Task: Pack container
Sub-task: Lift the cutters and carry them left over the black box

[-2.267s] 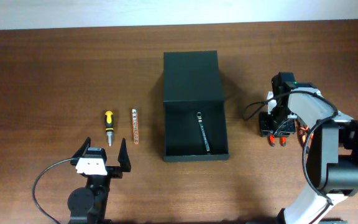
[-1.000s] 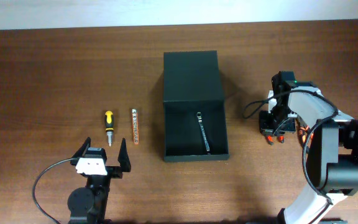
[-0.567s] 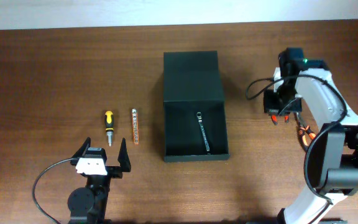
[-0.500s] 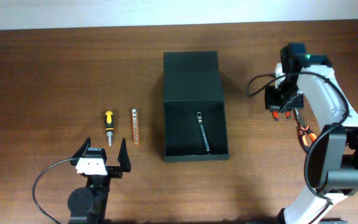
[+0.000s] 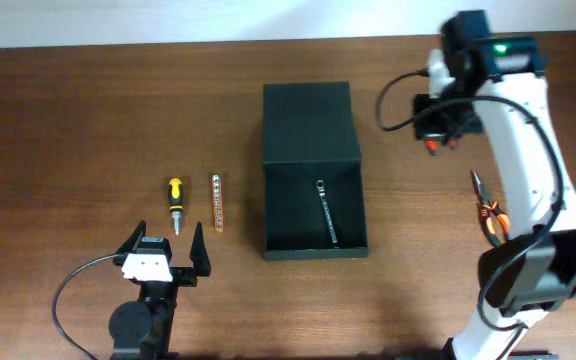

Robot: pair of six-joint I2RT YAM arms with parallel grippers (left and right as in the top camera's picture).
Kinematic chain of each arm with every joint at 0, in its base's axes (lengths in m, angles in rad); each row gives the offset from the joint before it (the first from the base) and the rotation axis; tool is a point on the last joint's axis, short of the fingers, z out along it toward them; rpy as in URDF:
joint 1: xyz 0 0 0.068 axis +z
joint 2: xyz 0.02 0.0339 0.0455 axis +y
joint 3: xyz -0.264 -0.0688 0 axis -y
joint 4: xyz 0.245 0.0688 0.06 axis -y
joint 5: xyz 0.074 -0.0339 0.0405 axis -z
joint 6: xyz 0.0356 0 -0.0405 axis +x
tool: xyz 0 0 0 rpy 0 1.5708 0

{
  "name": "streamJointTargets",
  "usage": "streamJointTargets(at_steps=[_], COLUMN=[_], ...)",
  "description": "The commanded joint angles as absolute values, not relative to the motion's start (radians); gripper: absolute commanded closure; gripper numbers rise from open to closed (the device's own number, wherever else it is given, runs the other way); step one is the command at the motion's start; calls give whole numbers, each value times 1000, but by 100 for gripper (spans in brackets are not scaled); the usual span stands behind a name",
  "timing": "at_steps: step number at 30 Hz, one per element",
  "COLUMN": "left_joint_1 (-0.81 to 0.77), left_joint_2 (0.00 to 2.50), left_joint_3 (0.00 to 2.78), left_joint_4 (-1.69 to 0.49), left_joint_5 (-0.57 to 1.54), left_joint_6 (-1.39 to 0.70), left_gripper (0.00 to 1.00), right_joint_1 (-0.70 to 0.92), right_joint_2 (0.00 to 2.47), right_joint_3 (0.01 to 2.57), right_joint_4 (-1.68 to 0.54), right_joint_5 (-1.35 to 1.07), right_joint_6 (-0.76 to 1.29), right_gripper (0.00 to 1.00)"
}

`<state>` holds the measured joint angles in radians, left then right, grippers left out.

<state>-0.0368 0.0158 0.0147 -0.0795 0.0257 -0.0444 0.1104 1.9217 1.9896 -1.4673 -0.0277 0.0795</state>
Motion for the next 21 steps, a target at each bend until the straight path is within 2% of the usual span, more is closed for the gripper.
streamJointTargets(at_steps=[1,13,21], left_joint_1=[-30,-30,-30], left_joint_2=[12,12,12], left_joint_3=[9,9,9], left_joint_4=[-83,-83,-83], left_joint_5=[18,18,18], left_joint_6=[-25,-25,-25], left_gripper=[1,1,1], right_joint_1=[228,624,745], right_joint_2=[1923,1924,1925], right_joint_3=[2042,2045,2011], right_joint_4=[-1494,-1494,-1417], right_joint_5=[-45,-45,-28], right_joint_6=[86,86,86], right_gripper=[96,95,91])
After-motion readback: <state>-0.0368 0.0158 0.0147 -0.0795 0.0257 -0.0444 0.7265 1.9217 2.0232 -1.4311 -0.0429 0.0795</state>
